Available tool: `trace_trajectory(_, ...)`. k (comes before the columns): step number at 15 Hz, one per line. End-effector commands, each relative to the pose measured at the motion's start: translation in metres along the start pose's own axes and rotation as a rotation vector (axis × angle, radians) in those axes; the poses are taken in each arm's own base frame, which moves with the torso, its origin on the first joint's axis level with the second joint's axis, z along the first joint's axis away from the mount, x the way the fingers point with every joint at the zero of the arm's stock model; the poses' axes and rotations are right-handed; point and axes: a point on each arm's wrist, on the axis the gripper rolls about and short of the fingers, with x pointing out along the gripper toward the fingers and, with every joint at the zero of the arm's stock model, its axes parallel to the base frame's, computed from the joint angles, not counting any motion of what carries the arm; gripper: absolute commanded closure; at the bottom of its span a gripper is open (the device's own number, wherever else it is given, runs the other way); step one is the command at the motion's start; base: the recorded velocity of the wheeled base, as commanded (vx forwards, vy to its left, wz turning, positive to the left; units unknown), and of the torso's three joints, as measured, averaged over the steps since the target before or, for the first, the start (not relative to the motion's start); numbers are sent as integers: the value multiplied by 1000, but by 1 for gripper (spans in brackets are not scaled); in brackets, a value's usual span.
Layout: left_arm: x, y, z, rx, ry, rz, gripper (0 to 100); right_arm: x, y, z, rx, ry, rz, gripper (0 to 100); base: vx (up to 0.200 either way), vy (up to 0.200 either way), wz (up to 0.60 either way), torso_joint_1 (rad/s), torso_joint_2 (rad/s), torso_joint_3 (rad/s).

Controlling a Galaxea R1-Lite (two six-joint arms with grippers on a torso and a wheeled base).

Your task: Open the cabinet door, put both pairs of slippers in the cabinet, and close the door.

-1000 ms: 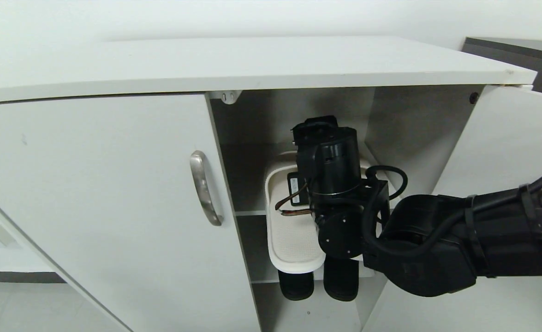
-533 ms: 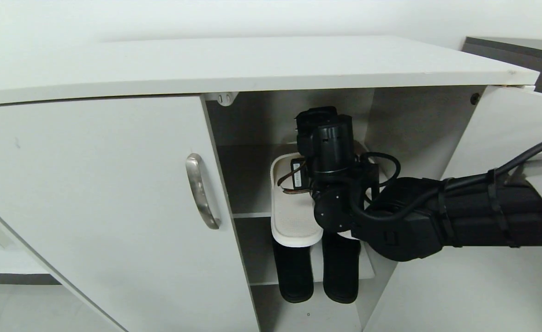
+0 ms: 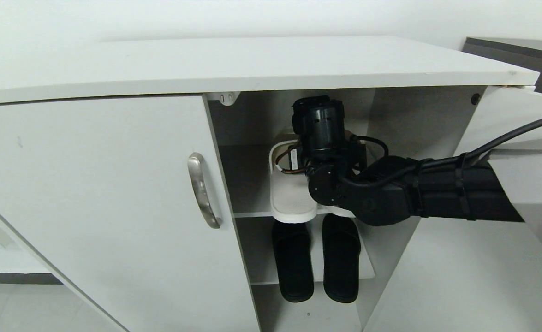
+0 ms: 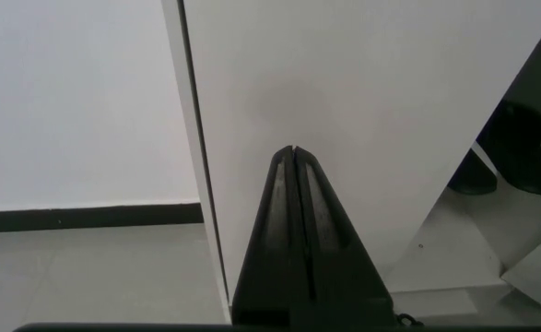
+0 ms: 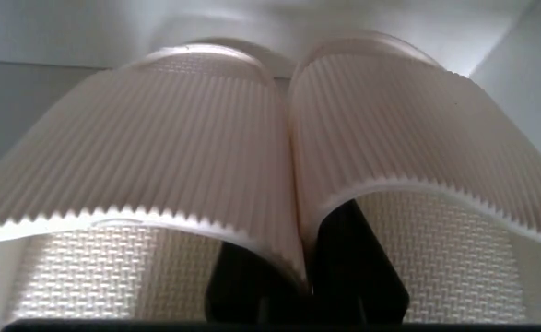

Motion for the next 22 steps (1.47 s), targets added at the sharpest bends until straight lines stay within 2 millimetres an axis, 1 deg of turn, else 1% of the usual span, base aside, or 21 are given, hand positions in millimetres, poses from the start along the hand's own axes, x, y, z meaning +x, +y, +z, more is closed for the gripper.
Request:
trace_trajectory(1,0,0,0,-1,2,0,100,12,2,-5,2,1,-7,100,0,0,0,0,0,0)
trace_trajectory(5,0,0,0,-1,2,1,100,15,3,-9,-3,7,-3,100,0,0,0,0,0,0)
trace_trajectory(6,0,0,0,-1,2,0,100,15,3,-10,-4,8,-3,0,0,0,0,0,0,0)
trace_trajectory(8,0,0,0,-1,0,1,100,15,3,-10,-6,11,-3,0,0,0,0,0,0,0)
trace_trajectory(11,0,0,0,-1,2,0,100,8,4,-8,-6,10,8,0,0,0,0,0,0,0)
trace_trajectory(12,0,0,0,-1,2,0,100,0,4,-6,-12,13,15,0,0,0,0,0,0,0)
trace_trajectory(13,0,0,0,-1,2,0,100,-12,3,-2,-14,12,30,0,0,0,0,0,0,0)
trace_trajectory(14,0,0,0,-1,2,0,100,-19,1,0,-15,12,38,0,0,0,0,0,0,0)
trace_trajectory(17,0,0,0,-1,2,1,100,-54,-8,7,-23,16,81,0,0,0,0,0,0,0)
trace_trajectory(18,0,0,0,-1,0,1,100,-67,-12,8,-29,21,101,0,0,0,0,0,0,0)
trace_trajectory(19,0,0,0,-1,0,1,100,-67,-12,8,-29,21,101,0,0,0,0,0,0,0)
trace_trajectory(20,0,0,0,-1,0,1,100,-87,-20,7,-26,20,131,0,0,0,0,0,0,0)
trace_trajectory(22,0,0,0,-1,0,0,100,-109,-30,-1,-8,-4,175,0,0,0,0,0,0,0)
